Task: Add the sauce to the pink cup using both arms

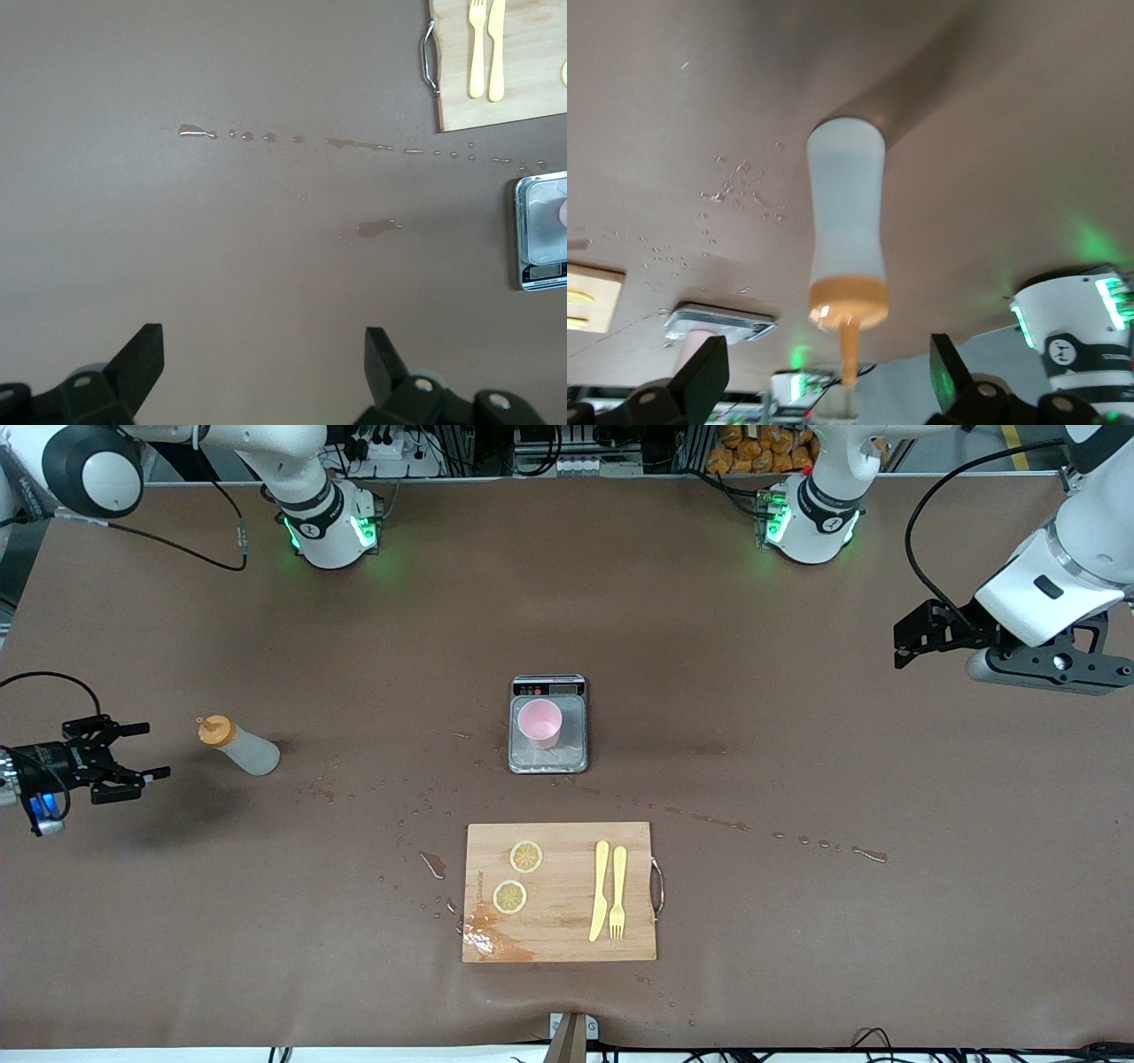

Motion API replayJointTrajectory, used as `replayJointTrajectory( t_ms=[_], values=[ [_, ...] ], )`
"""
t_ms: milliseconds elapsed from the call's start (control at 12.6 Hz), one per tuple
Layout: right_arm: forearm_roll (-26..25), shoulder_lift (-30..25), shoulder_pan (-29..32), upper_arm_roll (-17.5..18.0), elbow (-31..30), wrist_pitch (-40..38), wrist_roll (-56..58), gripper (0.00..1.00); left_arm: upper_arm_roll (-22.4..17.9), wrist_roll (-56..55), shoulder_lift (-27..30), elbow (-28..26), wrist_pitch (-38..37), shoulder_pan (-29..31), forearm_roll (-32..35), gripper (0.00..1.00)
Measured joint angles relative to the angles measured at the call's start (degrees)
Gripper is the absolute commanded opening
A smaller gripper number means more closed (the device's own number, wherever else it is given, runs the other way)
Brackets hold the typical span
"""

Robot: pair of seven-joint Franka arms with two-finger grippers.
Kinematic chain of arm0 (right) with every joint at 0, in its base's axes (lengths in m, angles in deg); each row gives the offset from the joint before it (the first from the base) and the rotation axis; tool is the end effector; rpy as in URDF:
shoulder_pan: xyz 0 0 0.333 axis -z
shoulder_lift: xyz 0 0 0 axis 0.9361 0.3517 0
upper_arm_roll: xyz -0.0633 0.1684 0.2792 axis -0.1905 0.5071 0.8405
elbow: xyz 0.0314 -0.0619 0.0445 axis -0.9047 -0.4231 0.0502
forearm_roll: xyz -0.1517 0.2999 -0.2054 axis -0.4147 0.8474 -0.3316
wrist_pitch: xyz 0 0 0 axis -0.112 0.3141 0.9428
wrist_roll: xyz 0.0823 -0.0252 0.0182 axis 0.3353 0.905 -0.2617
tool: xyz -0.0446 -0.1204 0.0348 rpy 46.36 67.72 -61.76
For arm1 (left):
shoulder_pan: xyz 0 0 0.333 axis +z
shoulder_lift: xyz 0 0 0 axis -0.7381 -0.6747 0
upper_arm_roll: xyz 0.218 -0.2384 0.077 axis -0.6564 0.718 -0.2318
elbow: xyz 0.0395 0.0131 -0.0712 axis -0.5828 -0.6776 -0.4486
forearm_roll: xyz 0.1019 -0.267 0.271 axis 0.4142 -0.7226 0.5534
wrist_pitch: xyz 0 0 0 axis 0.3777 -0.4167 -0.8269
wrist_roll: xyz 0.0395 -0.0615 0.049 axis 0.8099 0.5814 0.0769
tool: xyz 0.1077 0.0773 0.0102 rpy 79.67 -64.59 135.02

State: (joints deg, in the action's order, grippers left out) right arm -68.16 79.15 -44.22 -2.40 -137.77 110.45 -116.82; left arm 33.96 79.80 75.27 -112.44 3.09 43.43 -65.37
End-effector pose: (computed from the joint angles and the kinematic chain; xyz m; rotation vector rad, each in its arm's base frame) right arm 0.6389 -0.2120 0.3204 -2.3352 1.1402 1.0185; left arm 0.5542 -0.1058 0.6093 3.1102 -0.2543 0.0006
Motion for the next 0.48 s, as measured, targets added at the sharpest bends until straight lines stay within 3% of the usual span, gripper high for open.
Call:
replayJointTrajectory(
  t_ms=[477],
  values=[
    [-2.75, -10.91, -11.97, 0.13, 1.31, -4.21, -0.3, 1.0, 0.01, 0.0, 0.0, 0.0, -0.01, 0.0, 0.0, 1.0]
  ],
)
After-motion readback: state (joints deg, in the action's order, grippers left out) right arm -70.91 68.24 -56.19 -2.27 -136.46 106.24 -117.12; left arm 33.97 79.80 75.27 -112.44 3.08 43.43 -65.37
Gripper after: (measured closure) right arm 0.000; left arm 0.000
